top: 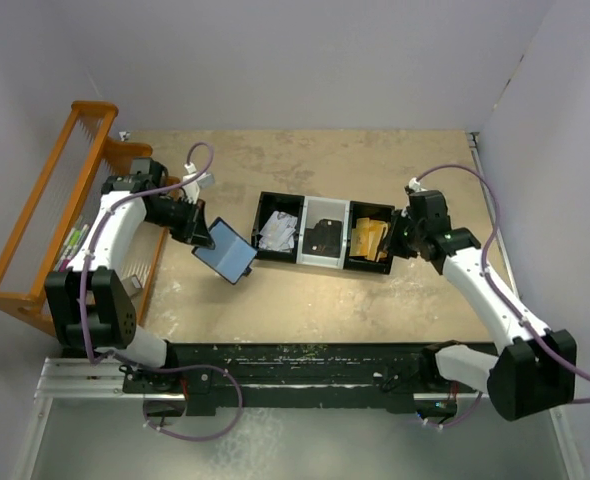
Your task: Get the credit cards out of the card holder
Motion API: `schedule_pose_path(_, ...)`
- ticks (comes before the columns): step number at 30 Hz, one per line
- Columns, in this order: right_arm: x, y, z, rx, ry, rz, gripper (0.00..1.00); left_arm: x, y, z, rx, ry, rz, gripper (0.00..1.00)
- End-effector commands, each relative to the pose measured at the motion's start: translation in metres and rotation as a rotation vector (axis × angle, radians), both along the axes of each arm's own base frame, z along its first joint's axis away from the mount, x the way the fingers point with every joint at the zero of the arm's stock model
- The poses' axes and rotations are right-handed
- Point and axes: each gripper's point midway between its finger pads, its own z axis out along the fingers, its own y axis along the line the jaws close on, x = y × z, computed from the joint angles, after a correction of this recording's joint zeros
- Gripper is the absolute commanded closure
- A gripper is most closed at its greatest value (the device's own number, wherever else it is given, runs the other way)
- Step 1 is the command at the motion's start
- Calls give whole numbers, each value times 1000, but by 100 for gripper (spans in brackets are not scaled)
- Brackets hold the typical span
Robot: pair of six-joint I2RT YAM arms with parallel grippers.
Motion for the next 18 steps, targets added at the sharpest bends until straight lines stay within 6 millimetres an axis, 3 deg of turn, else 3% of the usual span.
schedule_pose_path(1,20,-13,-17,-77,-11,-39,100,16,14,-25,100,-48,-40,100)
schedule_pose_path(7,40,-2,-31,-46,6,-25,100,18,21,-51,156,-16,-66,100)
schedule_pose_path(10,44,3,-33,-32,17,-11,100,19,27,-68,209,1,-70,94)
schedule_pose_path(12,45,2,-30,-33,12,-16,89,24,34,-77,255,1,-51,82)
schedule_pose_path(13,44,1,-28,-37,8,-20,80,27,37,-78,270,-8,-44,72)
schedule_pose_path(14,43,-1,-26,-44,4,-27,72,31,40,-75,287,-34,-32,56)
schedule_pose_path(15,41,-2,-24,-49,1,-28,65,33,41,-72,293,-47,-22,49)
schedule_pose_path(18,35,-8,-13,-62,-18,-43,48,41,41,-48,297,-128,-4,39)
